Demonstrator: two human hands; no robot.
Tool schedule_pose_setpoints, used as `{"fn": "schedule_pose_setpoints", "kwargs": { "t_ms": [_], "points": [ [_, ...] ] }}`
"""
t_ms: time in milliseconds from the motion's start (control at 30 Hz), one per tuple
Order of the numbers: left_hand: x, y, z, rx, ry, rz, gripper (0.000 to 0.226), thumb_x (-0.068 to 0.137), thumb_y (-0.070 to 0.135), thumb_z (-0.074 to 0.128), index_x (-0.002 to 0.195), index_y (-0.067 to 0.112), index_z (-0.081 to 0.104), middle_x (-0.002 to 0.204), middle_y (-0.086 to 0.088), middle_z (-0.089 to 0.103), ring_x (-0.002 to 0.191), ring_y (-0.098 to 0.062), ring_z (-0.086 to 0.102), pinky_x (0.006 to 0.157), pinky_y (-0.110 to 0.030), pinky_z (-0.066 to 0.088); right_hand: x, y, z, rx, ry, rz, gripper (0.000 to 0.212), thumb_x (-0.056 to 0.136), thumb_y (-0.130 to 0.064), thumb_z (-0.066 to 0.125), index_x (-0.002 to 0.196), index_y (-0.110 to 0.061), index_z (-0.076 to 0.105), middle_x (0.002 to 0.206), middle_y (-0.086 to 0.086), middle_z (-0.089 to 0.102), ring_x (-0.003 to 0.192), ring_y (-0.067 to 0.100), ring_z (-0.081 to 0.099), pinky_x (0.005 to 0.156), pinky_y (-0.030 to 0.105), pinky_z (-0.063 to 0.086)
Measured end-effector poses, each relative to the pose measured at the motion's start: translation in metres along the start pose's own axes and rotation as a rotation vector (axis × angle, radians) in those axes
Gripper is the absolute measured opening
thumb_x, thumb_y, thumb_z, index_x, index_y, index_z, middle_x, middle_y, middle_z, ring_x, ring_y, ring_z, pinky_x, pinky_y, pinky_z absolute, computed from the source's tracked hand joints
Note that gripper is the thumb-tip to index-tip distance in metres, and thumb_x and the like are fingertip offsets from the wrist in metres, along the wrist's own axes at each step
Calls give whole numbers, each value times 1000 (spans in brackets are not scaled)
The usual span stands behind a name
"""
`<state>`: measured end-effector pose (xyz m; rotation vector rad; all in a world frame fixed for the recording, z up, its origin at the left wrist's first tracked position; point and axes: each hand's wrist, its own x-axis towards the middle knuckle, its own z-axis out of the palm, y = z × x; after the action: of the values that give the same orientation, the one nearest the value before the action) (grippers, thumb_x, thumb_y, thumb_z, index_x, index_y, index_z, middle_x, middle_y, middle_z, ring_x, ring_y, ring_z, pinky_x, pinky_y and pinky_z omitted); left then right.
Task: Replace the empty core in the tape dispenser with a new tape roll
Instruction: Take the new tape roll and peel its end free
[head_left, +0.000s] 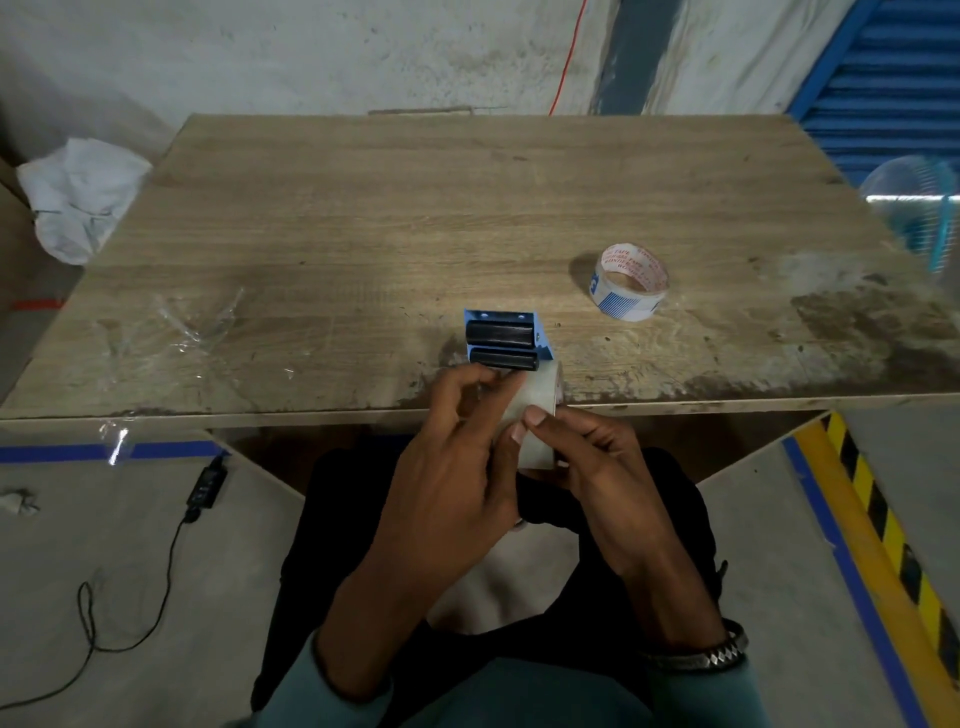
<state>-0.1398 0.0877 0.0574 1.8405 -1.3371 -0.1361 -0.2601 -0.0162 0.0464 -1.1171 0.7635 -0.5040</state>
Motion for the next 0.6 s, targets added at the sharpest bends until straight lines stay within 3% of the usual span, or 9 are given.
{"fn": "schedule_pose_setpoints", "kwargs": {
  "t_ms": [100,200,300,433,533,600],
  "points": [
    [7,-12,-6,55,-82,112,46,107,28,61,152,23,56,144,2,44,124,-7,59,80,-33,64,-1,-1,-2,40,-2,-5,29,97,-36,74,105,-10,83,106,48,66,79,78,54,66,91,38],
    [12,-20,-11,-2,-67,152,41,102,26,73,143,24,67,140,3,53,124,-7,63,91,-32,62,-4,-3,-2,93,40,-25,22,101,-22,67,105,-8,84,110,35,76,103,63,68,96,83,43],
    [16,-19,-12,-82,-33,141,33,99,23,75,132,19,75,133,1,60,119,-8,67,90,-34,61,-3,-4,-2,98,54,-16,23,101,-20,65,106,-10,85,111,28,79,110,52,72,105,77,46],
    [19,-14,-8,-89,47,93,17,101,15,72,116,16,80,114,4,62,101,-8,68,79,-34,59,-4,-4,-2,56,47,-28,21,101,-21,69,107,-7,84,105,26,81,99,59,72,90,81,48],
    [22,-12,-7,-66,82,61,11,97,16,76,107,16,81,105,6,63,93,-12,68,70,-36,60,-3,-3,-3,28,31,-37,21,98,-23,72,111,-10,84,101,26,81,82,50,71,76,82,49],
    [25,-10,-9,-45,73,54,9,95,21,77,103,19,80,102,8,63,93,-16,69,67,-38,60,-2,-1,-4,-12,4,-47,27,91,-27,75,113,-15,84,99,35,76,75,62,64,69,78,48]
  ]
}}
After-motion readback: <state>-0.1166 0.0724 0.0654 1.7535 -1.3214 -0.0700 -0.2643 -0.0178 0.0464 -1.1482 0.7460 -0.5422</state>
